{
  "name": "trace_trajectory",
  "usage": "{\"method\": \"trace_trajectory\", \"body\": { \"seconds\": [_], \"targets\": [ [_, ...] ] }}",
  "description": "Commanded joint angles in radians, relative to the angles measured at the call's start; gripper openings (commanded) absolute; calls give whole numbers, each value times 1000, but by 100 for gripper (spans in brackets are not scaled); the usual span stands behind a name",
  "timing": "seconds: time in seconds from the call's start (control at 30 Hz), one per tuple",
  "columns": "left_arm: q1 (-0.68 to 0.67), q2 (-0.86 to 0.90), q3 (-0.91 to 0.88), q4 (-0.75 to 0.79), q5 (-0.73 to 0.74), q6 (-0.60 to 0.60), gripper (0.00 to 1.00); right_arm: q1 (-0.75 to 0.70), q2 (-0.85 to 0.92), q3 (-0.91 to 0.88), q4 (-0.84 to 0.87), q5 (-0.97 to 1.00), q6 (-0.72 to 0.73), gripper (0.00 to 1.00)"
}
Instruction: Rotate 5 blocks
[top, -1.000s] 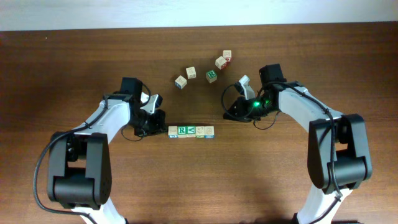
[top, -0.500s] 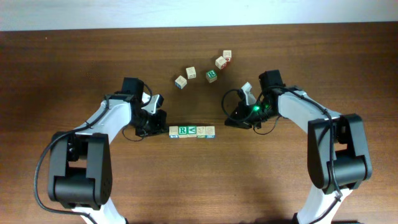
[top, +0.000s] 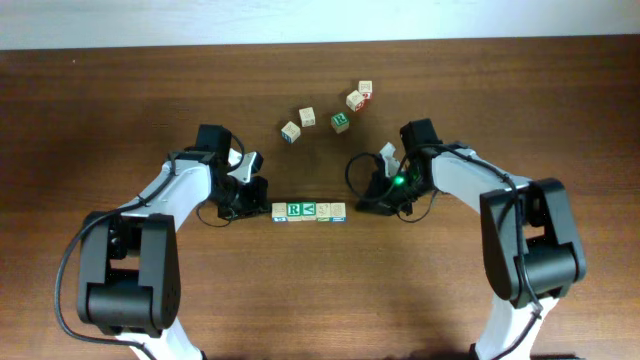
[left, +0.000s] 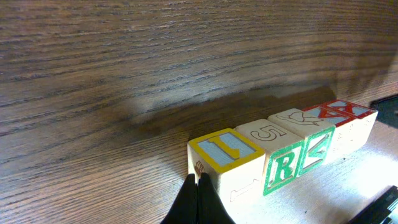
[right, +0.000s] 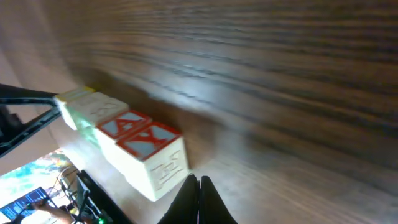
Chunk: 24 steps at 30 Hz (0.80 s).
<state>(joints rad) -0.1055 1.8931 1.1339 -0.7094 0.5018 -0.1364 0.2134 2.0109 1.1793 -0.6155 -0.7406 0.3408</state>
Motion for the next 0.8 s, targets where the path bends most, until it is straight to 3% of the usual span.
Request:
{"method": "trace_trajectory", "body": {
  "seconds": [0.0, 0.77],
  "targets": [
    [-4, 9, -8, 2, 18, -9, 0, 18, 17, -13, 3, 7, -16, 4],
    [-4, 9, -8, 7, 18, -9, 0, 43, 17, -8, 29, -38, -70, 4]
  ]
}}
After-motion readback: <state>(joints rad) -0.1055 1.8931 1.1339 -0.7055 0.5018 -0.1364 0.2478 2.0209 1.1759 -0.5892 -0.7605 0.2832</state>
